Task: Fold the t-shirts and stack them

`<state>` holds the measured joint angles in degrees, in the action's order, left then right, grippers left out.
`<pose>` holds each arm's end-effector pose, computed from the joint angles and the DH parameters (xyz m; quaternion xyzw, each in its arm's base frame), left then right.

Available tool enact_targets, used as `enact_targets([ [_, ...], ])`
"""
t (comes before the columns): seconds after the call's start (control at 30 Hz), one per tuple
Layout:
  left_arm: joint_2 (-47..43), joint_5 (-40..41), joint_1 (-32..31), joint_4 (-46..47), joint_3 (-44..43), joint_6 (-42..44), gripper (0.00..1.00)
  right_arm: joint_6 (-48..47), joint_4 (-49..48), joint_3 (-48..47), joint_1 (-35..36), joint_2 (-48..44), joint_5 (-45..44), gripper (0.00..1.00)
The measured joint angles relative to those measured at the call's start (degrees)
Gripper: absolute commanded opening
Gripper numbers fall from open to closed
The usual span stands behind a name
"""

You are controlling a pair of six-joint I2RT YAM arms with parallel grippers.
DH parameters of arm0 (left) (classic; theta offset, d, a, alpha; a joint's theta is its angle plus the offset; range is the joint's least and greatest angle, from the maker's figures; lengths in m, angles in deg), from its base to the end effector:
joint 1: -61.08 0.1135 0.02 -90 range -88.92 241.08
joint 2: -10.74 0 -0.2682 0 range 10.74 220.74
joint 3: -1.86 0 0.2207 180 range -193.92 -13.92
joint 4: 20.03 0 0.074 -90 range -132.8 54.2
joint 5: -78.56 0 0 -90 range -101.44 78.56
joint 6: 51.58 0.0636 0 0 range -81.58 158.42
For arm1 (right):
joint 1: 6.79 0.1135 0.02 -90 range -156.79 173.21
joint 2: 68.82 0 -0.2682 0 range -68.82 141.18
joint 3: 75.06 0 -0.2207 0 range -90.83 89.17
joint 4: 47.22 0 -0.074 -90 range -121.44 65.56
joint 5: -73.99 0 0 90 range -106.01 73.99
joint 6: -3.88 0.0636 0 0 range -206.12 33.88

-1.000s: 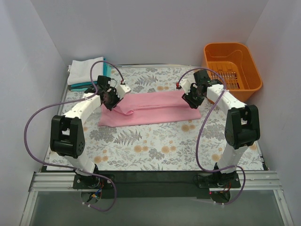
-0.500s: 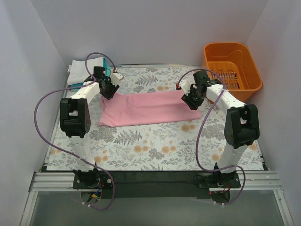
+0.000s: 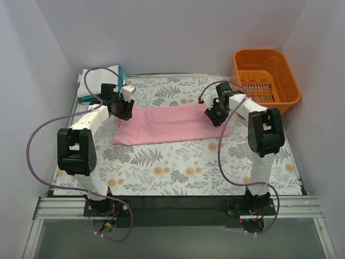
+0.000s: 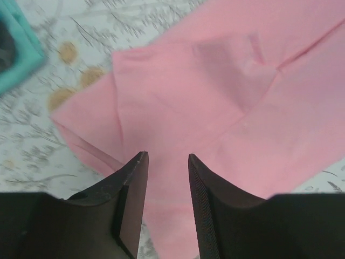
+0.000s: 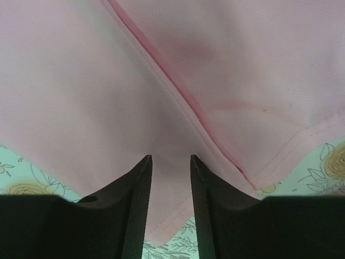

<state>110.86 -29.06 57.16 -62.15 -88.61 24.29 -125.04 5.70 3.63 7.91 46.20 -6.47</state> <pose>0.3658 -0.0444 0.2348 -0.0331 0.9345 -0.1937 0.2969 0.3862 0.1122 0.1787 -0.4552 0.8634 0.0373 0.2144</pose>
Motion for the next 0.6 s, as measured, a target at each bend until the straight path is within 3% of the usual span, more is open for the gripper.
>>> enact_targets([
  [0.17, -1.64, -0.81, 0.0, -0.33, 9.64, -4.35, 0.34, -0.13, -1.9, 1.6, 0.0, 1.29, -0.83, 0.31],
  [0.43, -4.68, 0.63, -0.04, 1.09, 20.46, -6.54, 0.31, -2.08, -9.05, 14.03, 0.07, -6.95, -2.64, 0.33],
  [0.6, -11.13, 0.37, -0.35, -1.62, 26.12, -6.34, 0.35, -3.48, -6.88, 16.76, 0.07, -9.6, -2.29, 0.41],
])
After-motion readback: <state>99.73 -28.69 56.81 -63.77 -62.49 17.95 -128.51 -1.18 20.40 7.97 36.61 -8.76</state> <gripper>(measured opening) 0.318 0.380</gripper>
